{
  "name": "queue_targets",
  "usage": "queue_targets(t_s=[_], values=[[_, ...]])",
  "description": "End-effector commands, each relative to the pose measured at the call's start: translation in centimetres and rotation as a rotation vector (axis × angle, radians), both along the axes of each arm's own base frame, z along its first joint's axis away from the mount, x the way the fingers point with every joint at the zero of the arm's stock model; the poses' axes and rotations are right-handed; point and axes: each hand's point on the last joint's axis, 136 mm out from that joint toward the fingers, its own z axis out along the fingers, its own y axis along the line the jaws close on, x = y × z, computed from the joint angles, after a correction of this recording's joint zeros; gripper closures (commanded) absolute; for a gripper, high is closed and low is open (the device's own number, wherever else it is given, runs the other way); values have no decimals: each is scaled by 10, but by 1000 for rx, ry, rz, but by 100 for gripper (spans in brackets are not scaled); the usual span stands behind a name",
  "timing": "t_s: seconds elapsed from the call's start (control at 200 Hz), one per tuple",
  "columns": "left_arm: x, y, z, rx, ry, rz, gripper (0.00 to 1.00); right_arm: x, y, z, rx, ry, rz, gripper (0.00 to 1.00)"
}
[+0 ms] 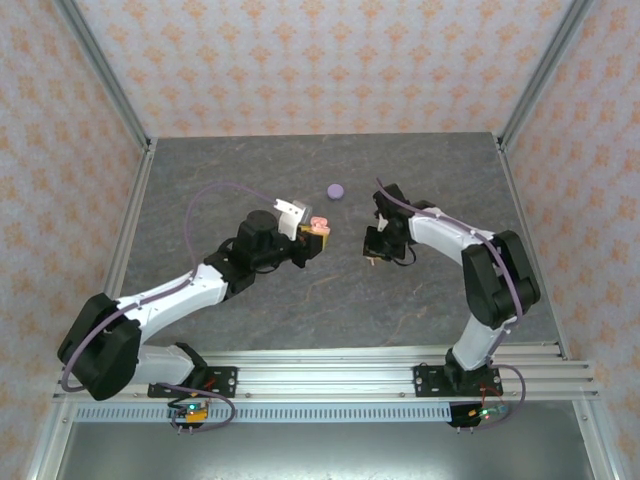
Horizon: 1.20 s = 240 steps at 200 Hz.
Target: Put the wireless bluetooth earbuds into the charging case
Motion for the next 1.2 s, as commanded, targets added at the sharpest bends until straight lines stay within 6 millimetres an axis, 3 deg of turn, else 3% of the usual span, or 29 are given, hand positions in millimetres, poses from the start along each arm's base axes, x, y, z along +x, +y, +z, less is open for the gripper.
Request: queue_targets(t_s=[0.0, 0.305, 0.596, 1.001, 1.196], values=[[6, -4, 10, -43, -46, 21, 85, 6, 17, 24, 116, -60, 15, 81], [8, -4, -4, -59, -38, 35, 85, 10, 40, 67, 282, -144, 66, 81], [7, -8, -8, -98, -45, 19, 85, 13, 57, 127, 429, -267, 119, 81], [-5, -21, 6, -172, -134, -65, 86, 12, 68, 206, 583, -404, 146, 80], [0, -24, 10, -215, -124, -49, 86, 7, 76, 228, 628, -440, 167, 80]])
